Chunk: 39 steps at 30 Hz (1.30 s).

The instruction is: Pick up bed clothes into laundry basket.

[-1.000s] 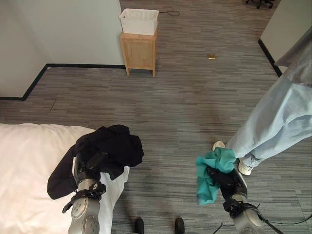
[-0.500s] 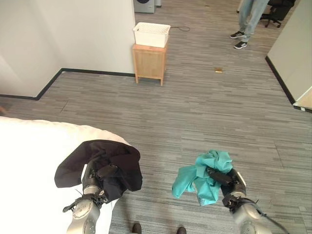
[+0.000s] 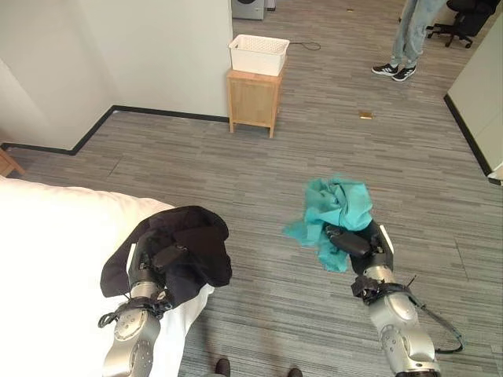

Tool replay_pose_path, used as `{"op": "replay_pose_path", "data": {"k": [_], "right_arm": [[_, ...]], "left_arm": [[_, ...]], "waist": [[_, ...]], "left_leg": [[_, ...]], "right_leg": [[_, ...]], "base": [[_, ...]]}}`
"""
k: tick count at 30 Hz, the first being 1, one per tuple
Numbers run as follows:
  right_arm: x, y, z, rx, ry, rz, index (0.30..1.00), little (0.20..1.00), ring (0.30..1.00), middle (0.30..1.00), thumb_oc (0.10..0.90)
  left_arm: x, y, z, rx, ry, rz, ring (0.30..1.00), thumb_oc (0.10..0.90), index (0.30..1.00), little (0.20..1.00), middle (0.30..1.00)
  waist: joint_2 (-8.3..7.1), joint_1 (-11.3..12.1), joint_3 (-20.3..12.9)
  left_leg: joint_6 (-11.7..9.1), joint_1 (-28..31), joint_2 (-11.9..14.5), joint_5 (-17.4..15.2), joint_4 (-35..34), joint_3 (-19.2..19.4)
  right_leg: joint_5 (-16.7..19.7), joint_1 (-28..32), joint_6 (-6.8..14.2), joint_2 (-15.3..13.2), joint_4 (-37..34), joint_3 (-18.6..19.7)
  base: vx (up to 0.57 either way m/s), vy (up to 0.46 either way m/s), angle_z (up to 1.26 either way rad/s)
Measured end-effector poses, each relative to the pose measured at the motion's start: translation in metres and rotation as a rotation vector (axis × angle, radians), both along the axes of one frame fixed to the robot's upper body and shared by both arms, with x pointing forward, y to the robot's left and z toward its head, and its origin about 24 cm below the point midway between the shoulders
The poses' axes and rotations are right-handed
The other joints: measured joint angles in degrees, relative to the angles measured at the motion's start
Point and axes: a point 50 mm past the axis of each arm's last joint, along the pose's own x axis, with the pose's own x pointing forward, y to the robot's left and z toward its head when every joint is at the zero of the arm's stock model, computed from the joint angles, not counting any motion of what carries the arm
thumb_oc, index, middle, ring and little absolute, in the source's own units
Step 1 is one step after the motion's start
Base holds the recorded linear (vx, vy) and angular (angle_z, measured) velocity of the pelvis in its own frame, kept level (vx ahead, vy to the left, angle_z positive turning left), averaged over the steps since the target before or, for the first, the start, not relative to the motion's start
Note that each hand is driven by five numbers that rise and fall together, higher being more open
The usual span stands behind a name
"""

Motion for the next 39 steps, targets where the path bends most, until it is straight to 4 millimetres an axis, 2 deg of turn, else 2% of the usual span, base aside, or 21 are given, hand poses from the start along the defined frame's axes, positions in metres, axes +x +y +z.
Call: {"op": "replay_pose_path", "data": {"k": [7,10,11,13,14,17,20,21,23,24,25,26,27,29,30,31,32,34,35,38,39], "right_arm": [[-0.009,-0.001,-0.009,-0.006,0.038,-0.021,0.3,0.3,0.3,0.3,0.4],[-0.008,-0.016,-0.002,-0.123,0.029,-0.027,0.3,0.3,0.3,0.3,0.4],[-0.015,-0.021,-0.006,-0.164,0.056,-0.042,0.3,0.3,0.3,0.3,0.4],[-0.022,-0.021,-0.012,-0.152,0.077,-0.051,0.3,0.3,0.3,0.3,0.4],[-0.024,-0.021,-0.015,-0.147,0.088,-0.053,0.3,0.3,0.3,0.3,0.4],[-0.026,-0.02,-0.017,-0.146,0.1,-0.05,0.3,0.3,0.3,0.3,0.4],[-0.022,-0.025,-0.012,-0.239,0.096,-0.043,0.3,0.3,0.3,0.3,0.4],[-0.017,-0.027,-0.007,-0.286,0.083,-0.044,0.3,0.3,0.3,0.3,0.4],[-0.016,-0.028,-0.006,-0.301,0.08,-0.054,0.3,0.3,0.3,0.3,0.4],[-0.014,-0.029,-0.005,-0.31,0.079,-0.057,0.3,0.3,0.3,0.3,0.4],[-0.012,-0.033,-0.001,-0.33,0.07,-0.063,0.3,0.3,0.3,0.3,0.4],[-0.009,-0.035,0.002,-0.337,0.06,-0.069,0.3,0.3,0.3,0.3,0.4],[-0.008,-0.039,0.005,-0.344,0.05,-0.081,0.3,0.3,0.3,0.3,0.4],[-0.007,-0.046,0.014,-0.362,0.017,-0.112,0.3,0.3,0.3,0.3,0.4],[-0.015,-0.065,0.019,-0.375,0.008,-0.211,0.3,0.3,0.3,0.3,0.4],[-0.014,-0.069,0.023,-0.381,0.002,-0.251,0.3,0.3,0.3,0.3,0.4],[-0.014,-0.071,0.026,-0.382,-0.014,-0.266,0.3,0.3,0.3,0.3,0.4],[-0.008,-0.07,0.032,-0.335,-0.055,-0.293,0.3,0.3,0.3,0.3,0.4],[-0.004,-0.066,0.035,-0.288,-0.083,-0.287,0.3,0.3,0.3,0.3,0.4],[-0.002,-0.049,0.027,-0.244,-0.073,-0.216,0.3,0.3,0.3,0.3,0.4],[0.0,-0.04,0.021,-0.226,-0.055,-0.168,0.3,0.3,0.3,0.3,0.4]], "left_arm": [[-0.014,0.016,-0.009,0.002,0.049,0.099,0.3,0.4,0.3,0.3,0.3],[-0.017,0.016,-0.015,-0.002,0.073,0.101,0.3,0.4,0.3,0.3,0.3],[-0.019,0.017,-0.016,0.007,0.082,0.097,0.3,0.4,0.3,0.3,0.3],[-0.021,0.02,-0.016,0.017,0.082,0.101,0.3,0.4,0.3,0.3,0.3],[-0.021,0.02,-0.016,0.017,0.084,0.103,0.3,0.4,0.3,0.3,0.3],[-0.016,0.017,-0.014,0.01,0.068,0.079,0.3,0.4,0.3,0.3,0.3],[-0.007,0.013,-0.012,-0.016,0.05,0.059,0.3,0.4,0.3,0.3,0.3],[-0.005,0.011,-0.015,-0.036,0.057,0.057,0.3,0.4,0.3,0.3,0.3],[-0.007,0.009,-0.018,-0.043,0.067,0.04,0.3,0.4,0.3,0.3,0.3],[-0.007,0.004,-0.021,-0.062,0.074,0.031,0.3,0.4,0.3,0.3,0.3],[-0.008,-0.005,-0.024,-0.083,0.079,-0.013,0.3,0.4,0.3,0.3,0.3],[-0.005,-0.011,-0.023,-0.098,0.072,-0.038,0.3,0.4,0.3,0.3,0.3],[-0.003,-0.016,-0.023,-0.113,0.066,-0.062,0.3,0.4,0.3,0.3,0.3],[-0.004,-0.022,-0.025,-0.14,0.068,-0.088,0.3,0.4,0.3,0.3,0.3],[0.002,-0.035,-0.021,-0.161,0.052,-0.148,0.3,0.4,0.3,0.3,0.3],[-0.002,-0.034,-0.021,-0.164,0.05,-0.155,0.3,0.4,0.3,0.3,0.3],[-0.004,-0.034,-0.022,-0.171,0.054,-0.151,0.3,0.4,0.3,0.3,0.3],[-0.006,-0.032,-0.024,-0.185,0.06,-0.125,0.3,0.4,0.3,0.3,0.3],[-0.006,-0.028,-0.024,-0.18,0.063,-0.103,0.3,0.4,0.3,0.3,0.3],[-0.006,-0.019,-0.023,-0.165,0.063,-0.053,0.3,0.4,0.3,0.3,0.3],[-0.003,-0.012,-0.019,-0.153,0.045,-0.021,0.3,0.4,0.3,0.3,0.3]], "waist": [[-0.18,-0.12,0.43],[2.88,-0.53,4.49],[2.5,-2.01,5.58],[1.78,-1.94,6.27],[1.54,-2.03,6.22],[1.55,-2.79,6.56],[1.29,-3.94,6.62],[0.9,-5.01,6.62],[0.08,-6.03,6.59],[0.74,-6.37,6.74],[1.48,-6.16,6.58],[1.06,-6.23,6.69],[0.67,-5.79,6.76],[0.34,-4.62,6.74],[-0.5,-3.87,7.41],[-1.99,-3.11,7.63],[-2.35,-3.0,7.69],[-2.24,-2.75,7.64],[-2.06,-2.28,7.47],[-1.63,-1.38,6.39],[-1.02,-1.4,6.19]], "left_leg": [[0.73,-1.03,-0.25,-0.51,0.25,1.41],[4.13,-1.72,0.77,-2.69,3.34,3.43],[5.1,-0.01,-0.6,-3.16,3.31,2.94],[5.87,1.0,-1.4,-3.55,2.95,3.52],[6.03,0.94,-1.38,-3.68,3.02,3.62],[4.83,0.7,-1.27,-4.73,2.65,3.38],[3.22,0.9,-0.63,-5.99,2.71,2.01],[1.59,2.11,0.24,-7.25,2.86,0.67],[-1.27,4.99,2.06,-8.82,3.85,-0.7],[-2.05,4.74,3.76,-10.34,7.02,-1.2],[-3.02,1.63,6.77,-11.57,17.24,-0.83],[-3.03,-5.22,8.81,-10.25,30.38,-0.83],[-3.0,-11.24,10.99,-5.72,41.41,-1.37],[-2.87,-17.04,12.06,0.19,49.09,-2.22],[-2.21,-24.01,11.73,-2.01,57.5,2.24],[-1.36,-24.46,9.54,-3.3,54.18,5.78],[-0.83,-25.08,8.46,-3.75,50.82,7.61],[-0.09,-25.29,7.58,-4.35,37.49,11.31],[-0.49,-25.02,6.82,-3.01,25.48,12.07],[-0.84,-25.88,5.46,-1.47,11.32,12.0],[0.41,-27.02,4.18,0.8,6.0,11.53]], "right_leg": [[-0.57,-3.12,0.56,-0.45,2.99,0.9],[-2.75,-13.66,3.19,-3.42,24.78,1.14],[-3.41,-17.83,4.25,-6.61,34.5,1.86],[-4.04,-20.95,4.67,-9.14,40.26,1.29],[-4.16,-21.53,4.54,-9.84,39.72,0.84],[-4.32,-22.85,5.35,-11.6,25.06,0.88],[-2.91,-21.18,5.41,-10.82,6.33,3.93],[-0.83,-20.04,5.51,-10.32,3.9,3.85],[0.19,-16.19,4.96,-8.36,5.54,4.38],[1.65,-15.94,4.57,-6.87,8.14,5.04],[1.29,-15.69,1.09,-4.01,12.61,4.72],[-0.54,-14.57,-0.92,-2.48,13.1,4.21],[-1.14,-13.21,-3.1,-1.39,12.82,3.08],[-2.66,-10.91,-5.49,0.38,12.85,1.69],[-4.96,-6.73,-6.41,1.61,10.78,-0.15],[-5.63,-4.61,-6.88,1.82,9.21,-0.06],[-5.99,-2.38,-6.85,2.69,7.19,-0.11],[-6.54,2.02,-6.12,5.15,3.25,-0.5],[-6.56,4.11,-5.93,7.1,1.79,-0.92],[-7.9,6.55,-3.82,8.88,0.27,-0.69],[-9.86,8.37,-2.35,9.72,0.03,-0.32]], "base": [[0.0,0.104,-0.12],[0.11,0.147,-0.24],[0.16,0.064,-0.06],[0.23,-0.061,-0.07],[0.31,-0.16,-0.08],[0.32,-0.213,-0.04],[0.44,-0.25,0.25],[0.55,-0.323,0.55],[0.31,-0.233,0.61],[0.32,-0.415,0.61],[0.32,-0.413,0.52],[0.3,-0.498,0.47],[0.3,-0.377,0.22],[0.37,-0.31,0.27],[0.38,-0.098,0.4],[0.5,-0.098,0.35],[0.42,0.0,-0.08],[0.35,0.046,-0.18],[0.43,0.106,-0.44],[0.44,0.092,-0.39],[0.7,0.153,-0.33]]}}
